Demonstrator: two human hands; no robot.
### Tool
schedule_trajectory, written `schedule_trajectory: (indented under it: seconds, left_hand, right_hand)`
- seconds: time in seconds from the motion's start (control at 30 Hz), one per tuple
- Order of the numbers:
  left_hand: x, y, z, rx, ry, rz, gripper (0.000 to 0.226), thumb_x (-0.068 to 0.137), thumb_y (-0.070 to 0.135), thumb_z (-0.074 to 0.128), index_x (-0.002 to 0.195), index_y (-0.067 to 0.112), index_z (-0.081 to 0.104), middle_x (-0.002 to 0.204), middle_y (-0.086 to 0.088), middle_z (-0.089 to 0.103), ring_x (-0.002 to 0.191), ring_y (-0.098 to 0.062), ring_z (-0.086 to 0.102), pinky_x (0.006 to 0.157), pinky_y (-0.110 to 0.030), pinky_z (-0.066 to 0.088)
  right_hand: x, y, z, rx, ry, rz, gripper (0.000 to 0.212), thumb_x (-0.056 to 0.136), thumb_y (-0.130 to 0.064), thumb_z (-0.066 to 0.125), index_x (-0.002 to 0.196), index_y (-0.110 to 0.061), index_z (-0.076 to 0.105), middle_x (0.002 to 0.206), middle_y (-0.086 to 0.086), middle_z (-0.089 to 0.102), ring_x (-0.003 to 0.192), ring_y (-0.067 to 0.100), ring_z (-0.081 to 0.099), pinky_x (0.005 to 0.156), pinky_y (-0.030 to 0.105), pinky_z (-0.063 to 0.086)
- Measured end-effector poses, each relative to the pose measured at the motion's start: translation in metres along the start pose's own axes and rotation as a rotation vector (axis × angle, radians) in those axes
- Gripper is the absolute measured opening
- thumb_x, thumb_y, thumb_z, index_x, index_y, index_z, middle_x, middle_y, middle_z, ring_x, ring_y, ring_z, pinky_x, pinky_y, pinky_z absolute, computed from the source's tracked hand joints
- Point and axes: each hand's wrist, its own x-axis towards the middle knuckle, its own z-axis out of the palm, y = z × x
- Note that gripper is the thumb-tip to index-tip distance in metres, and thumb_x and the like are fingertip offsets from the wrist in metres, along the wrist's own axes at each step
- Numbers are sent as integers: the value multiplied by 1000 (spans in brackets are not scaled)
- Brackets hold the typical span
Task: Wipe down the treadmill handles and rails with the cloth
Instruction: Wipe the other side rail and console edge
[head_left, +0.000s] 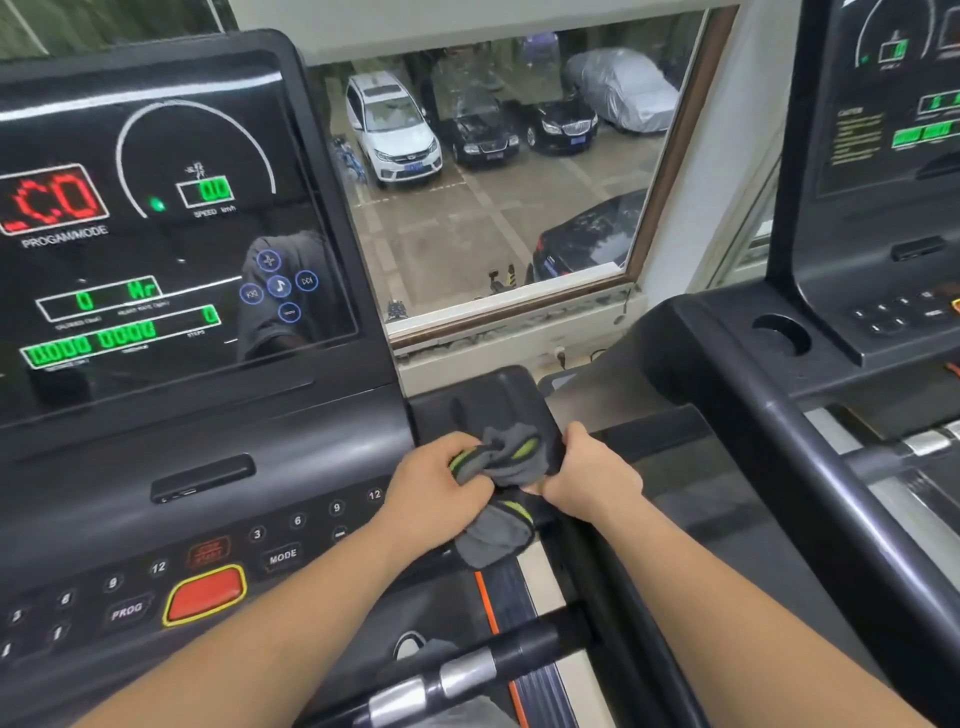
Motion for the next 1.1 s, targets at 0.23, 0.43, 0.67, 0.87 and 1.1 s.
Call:
schedule_trajectory:
  seconds: [0.23,0.43,0.67,0.87,1.1]
  left_hand:
    - [28,45,21,806,-282,84,29,94,41,50,111,18,45,110,-5,62,102,-30,60,72,-37,42]
    - [36,45,15,594,-277,21,15,89,34,54,88,22,45,92,1,56,87,-23,56,67,-34,41]
    - [16,17,3,-230,57,-182,11,77,29,59,76,21,52,73,-1,61,75,-22,59,69,-38,47]
    - [39,32,31,403,-76,174,47,100,45,52,146,33,50,163,5,39,137,-26,41,112,-36,35]
    - [59,23,65,750,-142,269,62,103,59,33,158,31,32,173,5,13,150,-36,21,126,-51,11]
  right_hand:
    - [0,2,3,0,23,-1,52,76,-47,73,112,-29,40,104,-1,61,90,24,64,79,42,57]
    - [-3,1,3,2,25,6,51,73,-50,69,111,-28,42,98,-3,61,86,21,63,78,43,59]
    - [-25,39,-11,615,-79,-25,69,77,-40,89,133,-20,55,111,-9,65,98,11,64,83,18,50]
    - [-41,72,-1,335,-243,101,61,54,-56,93,87,-15,63,72,-4,61,60,12,59,58,23,44]
    - [-54,74,19,358,-92,139,74,45,-74,68,97,-21,70,83,-10,65,82,17,65,70,32,50]
